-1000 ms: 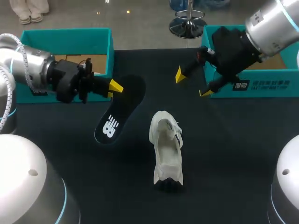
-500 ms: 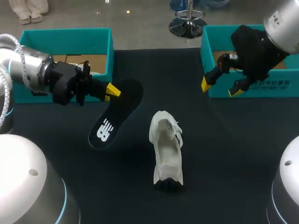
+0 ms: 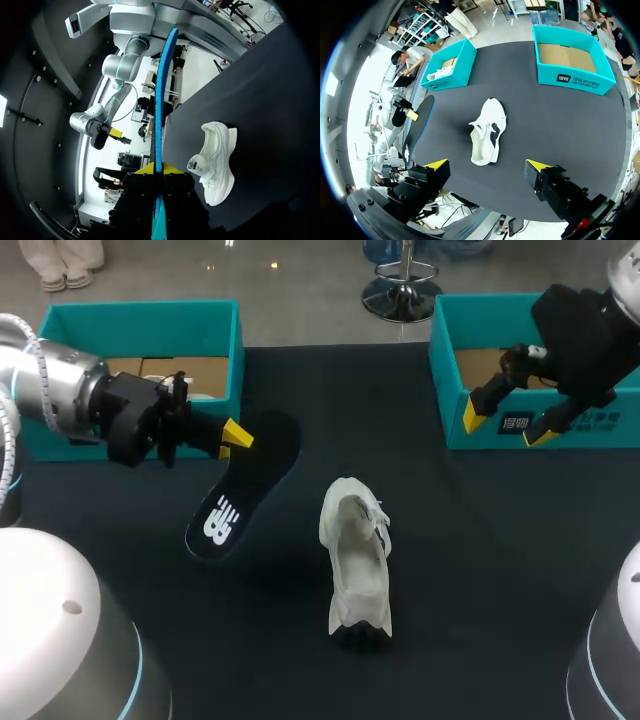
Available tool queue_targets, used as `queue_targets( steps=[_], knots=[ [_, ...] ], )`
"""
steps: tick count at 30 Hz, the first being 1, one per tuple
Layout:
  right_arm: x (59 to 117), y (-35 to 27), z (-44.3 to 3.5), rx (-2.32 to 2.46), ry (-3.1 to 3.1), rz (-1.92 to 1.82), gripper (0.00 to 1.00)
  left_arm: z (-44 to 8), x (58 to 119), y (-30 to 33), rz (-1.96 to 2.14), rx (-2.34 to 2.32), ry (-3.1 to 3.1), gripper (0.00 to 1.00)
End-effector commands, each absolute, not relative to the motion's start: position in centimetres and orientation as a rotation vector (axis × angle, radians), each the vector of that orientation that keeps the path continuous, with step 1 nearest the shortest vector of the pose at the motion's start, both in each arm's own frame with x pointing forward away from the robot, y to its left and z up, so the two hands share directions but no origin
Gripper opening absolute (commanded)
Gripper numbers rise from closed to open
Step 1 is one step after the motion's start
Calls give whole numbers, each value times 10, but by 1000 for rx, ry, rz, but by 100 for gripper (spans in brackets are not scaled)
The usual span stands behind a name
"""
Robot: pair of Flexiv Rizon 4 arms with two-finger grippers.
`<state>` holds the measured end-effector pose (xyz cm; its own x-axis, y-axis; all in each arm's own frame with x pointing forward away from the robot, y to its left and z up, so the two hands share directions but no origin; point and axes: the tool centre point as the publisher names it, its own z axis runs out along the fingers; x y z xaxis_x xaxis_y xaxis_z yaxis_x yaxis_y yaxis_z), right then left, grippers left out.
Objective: Take the shoe out of the shoebox, open the shoe tongue, remove and reinsert the insole, then place the shoe into the shoebox
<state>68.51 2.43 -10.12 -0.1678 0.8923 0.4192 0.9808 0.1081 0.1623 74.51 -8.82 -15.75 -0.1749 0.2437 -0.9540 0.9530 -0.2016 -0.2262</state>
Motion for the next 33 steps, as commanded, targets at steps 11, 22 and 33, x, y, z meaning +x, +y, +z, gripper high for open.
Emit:
queue_targets(
  steps=[11,22,33],
  knots=[
    [668,-30,-116,-1971,-2175,-633,100,-160,736,-88,-1455,1465,1433,0],
    [665,-42,-107,-1881,-2227,-759,100,-161,733,-90,-1470,1481,1435,0],
    [668,-40,-104,-1857,-2204,-758,100,-158,730,-92,-1453,1540,1397,0]
  ],
)
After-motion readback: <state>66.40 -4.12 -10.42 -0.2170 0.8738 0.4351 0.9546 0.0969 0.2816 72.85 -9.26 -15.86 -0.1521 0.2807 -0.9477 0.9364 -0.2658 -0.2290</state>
